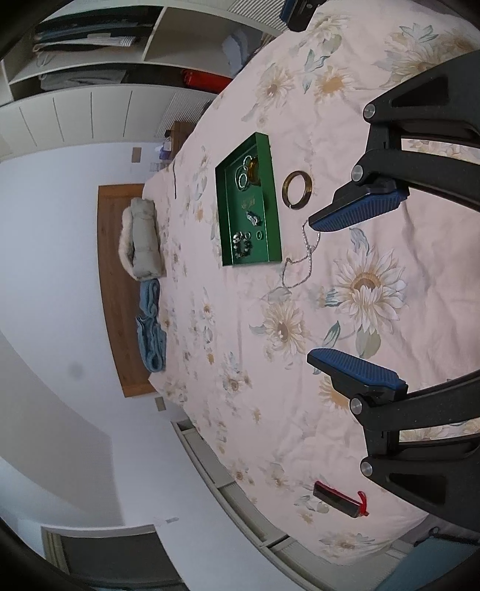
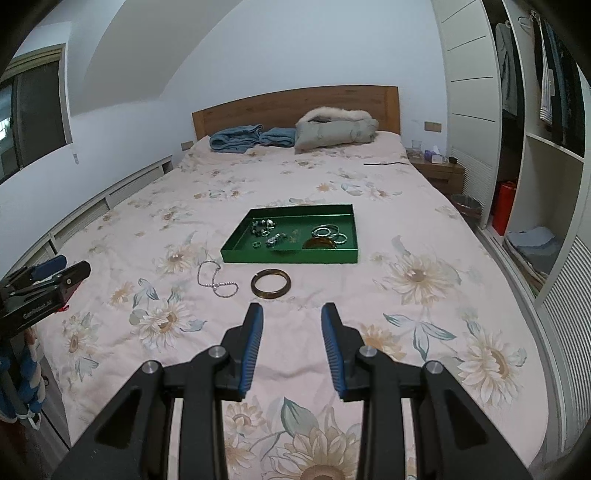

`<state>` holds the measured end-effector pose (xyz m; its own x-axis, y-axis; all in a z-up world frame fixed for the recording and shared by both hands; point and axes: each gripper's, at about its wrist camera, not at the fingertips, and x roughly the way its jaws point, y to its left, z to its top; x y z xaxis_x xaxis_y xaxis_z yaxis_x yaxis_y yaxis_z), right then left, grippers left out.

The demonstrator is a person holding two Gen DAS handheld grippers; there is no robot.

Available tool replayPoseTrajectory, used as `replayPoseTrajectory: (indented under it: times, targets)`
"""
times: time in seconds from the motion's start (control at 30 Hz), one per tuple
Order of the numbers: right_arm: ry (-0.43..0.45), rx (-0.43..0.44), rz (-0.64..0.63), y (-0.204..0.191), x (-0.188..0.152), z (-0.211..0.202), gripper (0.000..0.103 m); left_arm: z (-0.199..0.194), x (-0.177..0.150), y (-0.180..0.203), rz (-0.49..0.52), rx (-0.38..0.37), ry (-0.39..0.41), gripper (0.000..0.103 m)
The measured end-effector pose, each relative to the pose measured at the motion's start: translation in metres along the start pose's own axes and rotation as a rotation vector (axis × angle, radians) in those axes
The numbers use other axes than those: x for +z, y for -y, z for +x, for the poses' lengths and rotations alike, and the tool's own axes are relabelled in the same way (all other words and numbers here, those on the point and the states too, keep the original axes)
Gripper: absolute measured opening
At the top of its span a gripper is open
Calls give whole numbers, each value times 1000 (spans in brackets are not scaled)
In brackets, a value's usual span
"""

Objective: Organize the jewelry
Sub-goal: 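Move both open tools toward the necklace and amber bangle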

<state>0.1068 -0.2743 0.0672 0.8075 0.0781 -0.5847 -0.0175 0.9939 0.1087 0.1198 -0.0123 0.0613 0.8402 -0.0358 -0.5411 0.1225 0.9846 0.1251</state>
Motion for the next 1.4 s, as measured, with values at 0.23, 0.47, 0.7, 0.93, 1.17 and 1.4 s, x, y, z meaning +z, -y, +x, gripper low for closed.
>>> replayPoseTrajectory:
  times: [0.23,0.47,0.7,0.93,1.17,1.4]
  targets:
    - [-14,-6,-2,2,-4,8,37,4,-3,9,21,-11,8,70]
    - [-37,0,6,7,-5,25,37,23,-3,16,32,-19,-10,70]
    - [-65,4,13,12,-2,52,37,52,-3,21,47,-27,-32,70]
    - [-116,11,11,15,4,100,37,108,-3,14,30,-110,-95,70]
    - [-177,31,-8,14,10,166,37,180,-10,9,82,-234,-185,70]
    - [-237,63,-30,15,18,237,37,239,-14,17,125,-275,-256,64]
